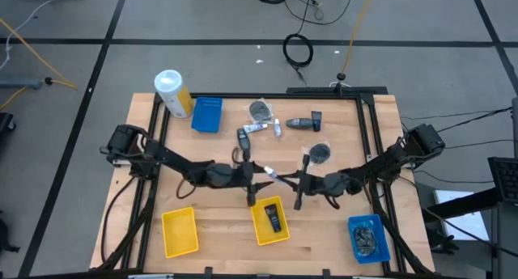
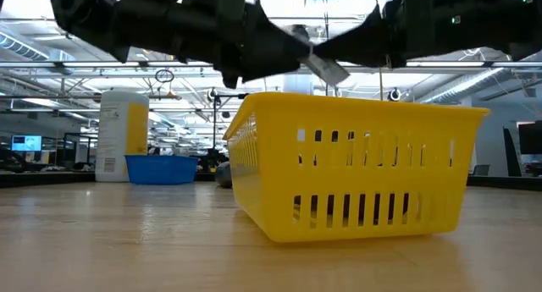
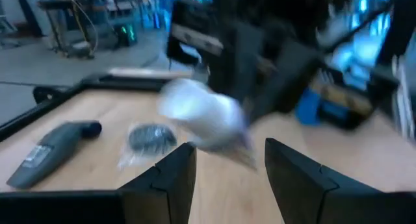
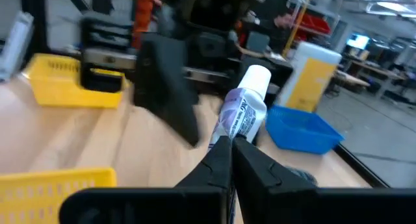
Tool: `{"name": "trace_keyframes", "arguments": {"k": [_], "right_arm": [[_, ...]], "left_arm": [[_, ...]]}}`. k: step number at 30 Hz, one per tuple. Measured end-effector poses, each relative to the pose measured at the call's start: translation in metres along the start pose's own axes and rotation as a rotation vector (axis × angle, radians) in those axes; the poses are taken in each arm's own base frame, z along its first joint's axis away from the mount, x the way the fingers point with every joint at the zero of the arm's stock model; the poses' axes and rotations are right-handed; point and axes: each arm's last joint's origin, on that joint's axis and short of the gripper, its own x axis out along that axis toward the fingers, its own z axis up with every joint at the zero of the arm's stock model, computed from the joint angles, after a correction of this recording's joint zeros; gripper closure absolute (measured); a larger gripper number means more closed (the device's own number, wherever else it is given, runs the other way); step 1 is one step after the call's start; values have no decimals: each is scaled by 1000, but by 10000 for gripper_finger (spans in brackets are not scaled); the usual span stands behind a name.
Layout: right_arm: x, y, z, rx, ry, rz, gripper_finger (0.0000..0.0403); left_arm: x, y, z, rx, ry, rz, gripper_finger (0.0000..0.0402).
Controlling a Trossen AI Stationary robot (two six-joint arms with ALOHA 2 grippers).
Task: Pick & Place Travel size toiletries
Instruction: Put the white toothpaste into the left yellow bin
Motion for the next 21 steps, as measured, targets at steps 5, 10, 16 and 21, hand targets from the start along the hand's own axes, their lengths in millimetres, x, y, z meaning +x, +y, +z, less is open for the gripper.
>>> {"name": "trace_keyframes", "arguments": {"k": [5, 10, 16, 21], "right_arm": [[0, 0, 2, -2, -22, 23, 402], [0, 0, 2, -10, -23, 24, 401], [0, 1, 2, -12, -18, 28, 398], [0, 0, 1, -9, -15, 25, 382]], "left_arm": [[-1, -1, 6, -39, -62, -75, 222], [-1, -4, 7, -50, -68, -90, 223], [-1, -5, 7, -54, -68, -91, 265], [-1, -5, 7, -53, -66, -93, 329]]}}
